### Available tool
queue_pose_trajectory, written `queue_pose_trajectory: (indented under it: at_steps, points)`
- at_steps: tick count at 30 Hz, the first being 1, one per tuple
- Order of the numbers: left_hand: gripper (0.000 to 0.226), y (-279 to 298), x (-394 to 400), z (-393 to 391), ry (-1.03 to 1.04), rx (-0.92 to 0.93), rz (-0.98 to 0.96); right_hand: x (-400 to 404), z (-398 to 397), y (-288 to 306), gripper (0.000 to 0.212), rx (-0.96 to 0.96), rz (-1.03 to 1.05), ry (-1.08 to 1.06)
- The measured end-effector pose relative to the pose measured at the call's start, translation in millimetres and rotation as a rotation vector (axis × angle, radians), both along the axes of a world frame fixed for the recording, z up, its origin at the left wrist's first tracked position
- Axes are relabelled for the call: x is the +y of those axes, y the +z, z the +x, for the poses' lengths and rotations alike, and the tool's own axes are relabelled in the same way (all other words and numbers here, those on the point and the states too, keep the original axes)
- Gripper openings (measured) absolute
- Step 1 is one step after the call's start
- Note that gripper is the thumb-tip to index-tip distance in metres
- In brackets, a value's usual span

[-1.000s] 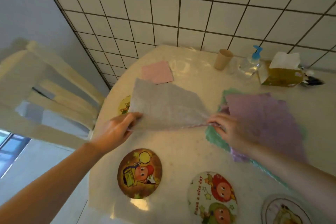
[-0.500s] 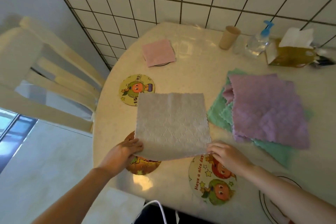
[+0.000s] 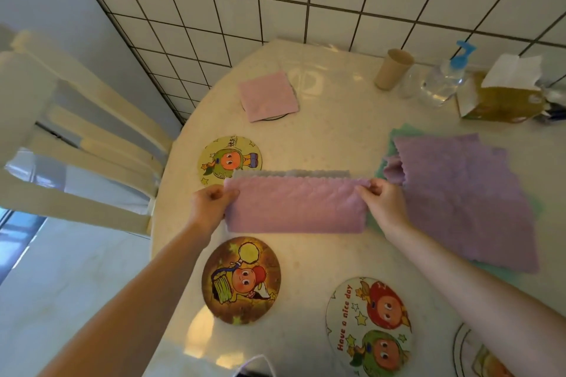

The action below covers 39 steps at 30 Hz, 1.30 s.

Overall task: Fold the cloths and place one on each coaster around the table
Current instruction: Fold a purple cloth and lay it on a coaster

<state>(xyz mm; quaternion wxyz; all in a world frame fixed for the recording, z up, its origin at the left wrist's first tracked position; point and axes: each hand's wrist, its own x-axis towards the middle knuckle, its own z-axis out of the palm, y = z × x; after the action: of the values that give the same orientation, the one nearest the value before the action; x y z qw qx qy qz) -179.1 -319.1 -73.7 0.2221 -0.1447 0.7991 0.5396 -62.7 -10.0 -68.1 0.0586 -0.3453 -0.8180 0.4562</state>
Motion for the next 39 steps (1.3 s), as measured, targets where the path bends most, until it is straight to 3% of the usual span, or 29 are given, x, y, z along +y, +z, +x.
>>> queue_pose_trajectory:
  at_steps: [6,19,24,26,28,31,35,39]
  points:
    - [0.020,-21,24,-20,0.027,0.034,-0.190,11,-39,-32,0.009,-0.117,-0.078,-0.103]
    - [0.025,-35,24,-39,0.012,0.078,-0.288,20,-56,-51,0.017,-0.212,0.051,-0.090]
    - [0.026,-23,31,-20,0.021,0.274,-0.511,17,-50,-37,0.018,-0.161,0.072,-0.073]
    - [0.030,-23,35,7,-0.170,0.503,-0.503,6,-36,-25,0.022,-0.100,0.206,0.027]
    - [0.042,-26,40,40,-0.508,0.678,-0.421,-11,-17,-18,0.030,-0.034,0.452,0.257]
    - [0.055,-42,52,84,-0.958,0.754,-0.497,-45,11,-30,0.045,0.044,0.633,0.714]
    - [0.062,-61,52,106,-1.054,0.633,-0.704,-62,44,-58,0.060,-0.034,0.711,1.035]
    - [0.064,-65,22,106,-0.996,0.548,-0.855,-37,67,-64,0.082,-0.132,0.808,1.031]
